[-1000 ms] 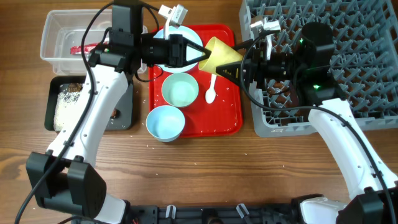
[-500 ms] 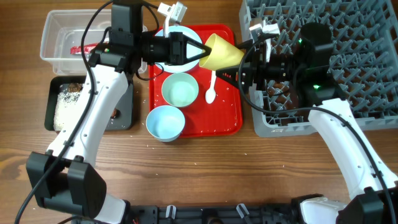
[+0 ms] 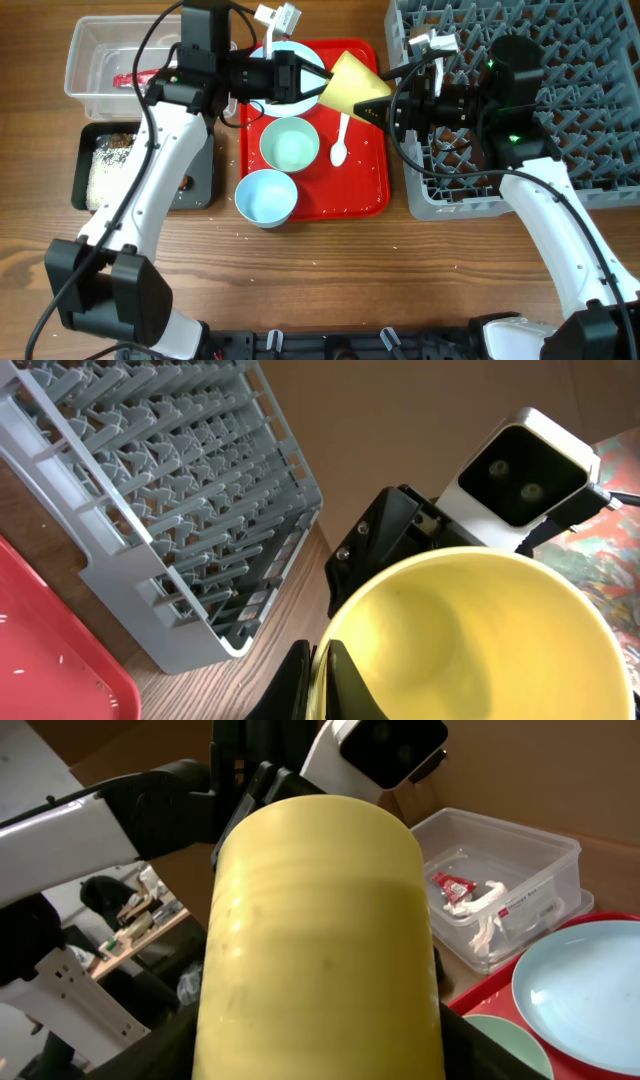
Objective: Sort waste into correct bins and load items into the dishwasher rack
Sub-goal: 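Hand the yellow cup from the left gripper to the right gripper, then carry the yellow cup with the right gripper and place it in the rack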
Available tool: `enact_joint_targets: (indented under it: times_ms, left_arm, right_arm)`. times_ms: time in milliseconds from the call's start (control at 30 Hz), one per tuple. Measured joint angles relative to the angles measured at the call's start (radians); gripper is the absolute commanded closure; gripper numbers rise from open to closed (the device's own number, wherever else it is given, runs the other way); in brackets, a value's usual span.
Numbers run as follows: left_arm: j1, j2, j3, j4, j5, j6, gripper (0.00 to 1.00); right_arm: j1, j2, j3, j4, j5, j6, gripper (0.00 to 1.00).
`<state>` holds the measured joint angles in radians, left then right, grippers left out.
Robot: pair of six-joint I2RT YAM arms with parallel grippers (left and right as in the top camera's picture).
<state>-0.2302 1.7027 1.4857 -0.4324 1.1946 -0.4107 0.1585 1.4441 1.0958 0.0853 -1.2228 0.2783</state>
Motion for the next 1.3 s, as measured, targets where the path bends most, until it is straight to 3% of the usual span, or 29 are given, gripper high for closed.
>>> enact_joint_targets:
  times_ms: [133,500,700,933,1133,1300]
  left_arm:
    - [0.000,0.001,0.000,0.005,-0.011,-0.015,0.68]
    - [0.000,0.002,0.000,0.005,-0.019,-0.018,0.64]
    - [0.000,0.002,0.000,0.004,-0.024,-0.011,0.57]
    - [0.000,0.003,0.000,-0.077,-0.232,0.002,0.52]
    - [0.000,0.006,0.000,-0.193,-0.550,0.005,0.51]
    - [0.000,0.008,0.000,-0.269,-0.777,0.005,0.51]
  right_arm:
    - [0.000,0.000,0.000,0.003,-0.005,0.000,0.46]
    - [-0.059,0.000,0.000,0.025,-0.008,0.020,0.51]
    - [-0.158,0.000,0.000,-0.013,0.000,0.085,0.46]
    - [-0.236,-0.050,0.014,-0.452,0.290,0.004,0.46]
    - [-0.236,-0.122,0.223,-0.953,0.705,-0.066,0.45]
    - [-0.236,-0.130,0.276,-1.158,0.920,-0.072,0.41]
